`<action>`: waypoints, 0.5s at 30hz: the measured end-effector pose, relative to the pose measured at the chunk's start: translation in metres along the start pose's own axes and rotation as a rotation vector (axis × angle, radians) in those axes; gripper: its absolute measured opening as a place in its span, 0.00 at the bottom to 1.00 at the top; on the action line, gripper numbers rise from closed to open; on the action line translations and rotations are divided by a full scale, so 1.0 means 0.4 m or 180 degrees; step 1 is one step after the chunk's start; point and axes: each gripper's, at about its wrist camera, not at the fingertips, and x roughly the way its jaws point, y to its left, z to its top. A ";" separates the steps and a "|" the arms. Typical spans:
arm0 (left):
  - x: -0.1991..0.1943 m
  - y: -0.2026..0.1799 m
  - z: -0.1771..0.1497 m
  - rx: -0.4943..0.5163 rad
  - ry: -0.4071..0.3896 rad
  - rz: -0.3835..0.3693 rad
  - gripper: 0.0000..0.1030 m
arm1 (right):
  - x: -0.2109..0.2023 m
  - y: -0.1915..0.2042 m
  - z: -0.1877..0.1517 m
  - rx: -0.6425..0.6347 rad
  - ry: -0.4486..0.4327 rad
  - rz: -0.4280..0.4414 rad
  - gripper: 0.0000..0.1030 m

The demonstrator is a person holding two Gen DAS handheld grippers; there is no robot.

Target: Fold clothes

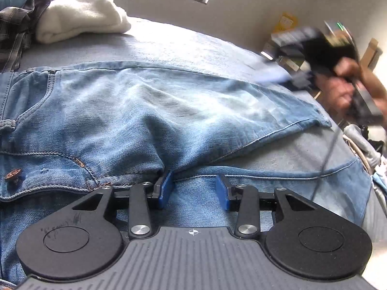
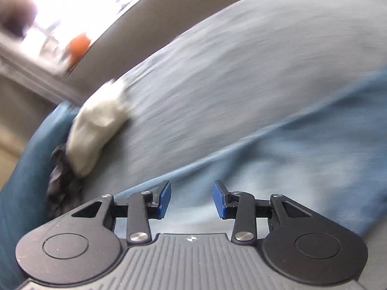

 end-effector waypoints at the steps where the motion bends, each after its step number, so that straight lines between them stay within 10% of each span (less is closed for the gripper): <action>1: 0.000 0.000 0.001 -0.0014 0.0000 0.0003 0.38 | -0.014 -0.048 0.010 0.0066 -0.0026 -0.0107 0.40; 15: -0.009 -0.008 0.008 0.0024 0.0064 0.0125 0.38 | -0.177 -0.619 0.209 0.0306 -0.0991 -0.1598 0.26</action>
